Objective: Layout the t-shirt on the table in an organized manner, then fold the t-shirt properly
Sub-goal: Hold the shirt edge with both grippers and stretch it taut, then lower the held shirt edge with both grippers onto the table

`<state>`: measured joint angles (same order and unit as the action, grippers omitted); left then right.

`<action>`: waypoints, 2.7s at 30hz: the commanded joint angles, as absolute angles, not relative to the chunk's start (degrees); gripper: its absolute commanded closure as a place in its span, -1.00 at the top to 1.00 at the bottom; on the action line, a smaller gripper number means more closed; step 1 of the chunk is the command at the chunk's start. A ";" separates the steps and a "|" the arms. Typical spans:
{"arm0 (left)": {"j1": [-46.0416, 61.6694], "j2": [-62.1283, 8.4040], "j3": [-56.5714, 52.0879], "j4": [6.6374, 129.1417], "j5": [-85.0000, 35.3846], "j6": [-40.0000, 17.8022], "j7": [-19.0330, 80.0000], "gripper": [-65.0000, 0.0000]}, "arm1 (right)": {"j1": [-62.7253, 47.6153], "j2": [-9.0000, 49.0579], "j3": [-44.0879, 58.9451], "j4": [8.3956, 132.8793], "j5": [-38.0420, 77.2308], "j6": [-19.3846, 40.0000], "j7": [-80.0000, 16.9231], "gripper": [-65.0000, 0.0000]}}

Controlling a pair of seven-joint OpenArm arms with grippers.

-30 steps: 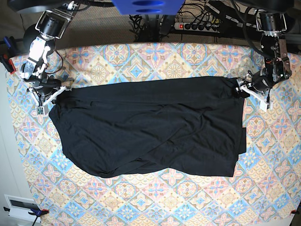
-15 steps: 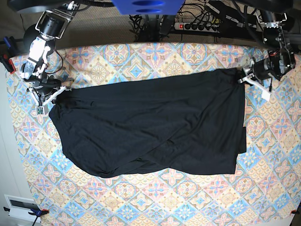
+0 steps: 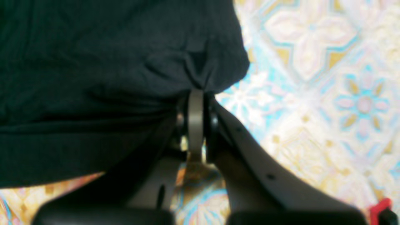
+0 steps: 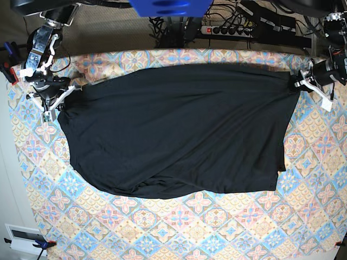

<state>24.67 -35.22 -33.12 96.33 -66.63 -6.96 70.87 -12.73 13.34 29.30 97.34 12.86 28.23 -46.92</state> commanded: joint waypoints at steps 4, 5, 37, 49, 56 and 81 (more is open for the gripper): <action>27.30 -36.44 -40.57 97.19 -68.35 -6.90 70.20 -1.00 | -16.13 14.37 29.85 102.73 13.05 28.00 -46.64 -0.98; 27.21 -36.44 -41.01 97.10 -68.44 -6.90 70.02 -1.00 | -16.48 14.37 29.85 103.43 13.05 28.00 -46.81 -0.98; -3.38 -23.34 -40.57 80.13 -48.13 -6.55 67.65 -1.00 | -7.60 14.29 29.41 97.54 12.79 27.91 -49.19 -0.99; -4.79 -20.97 -38.29 80.04 -43.47 -6.55 58.86 -1.00 | -6.46 14.29 29.41 93.05 12.79 27.82 -48.84 -0.99; -4.88 -20.18 -38.11 79.78 -43.12 -6.55 54.64 -1.00 | 0.13 14.29 29.41 92.79 12.79 27.82 -49.10 -0.98; -6.81 -24.31 -28.88 69.67 -44.09 -6.46 55.87 -0.38 | -1.98 14.11 26.15 88.48 12.70 27.65 -47.43 -0.51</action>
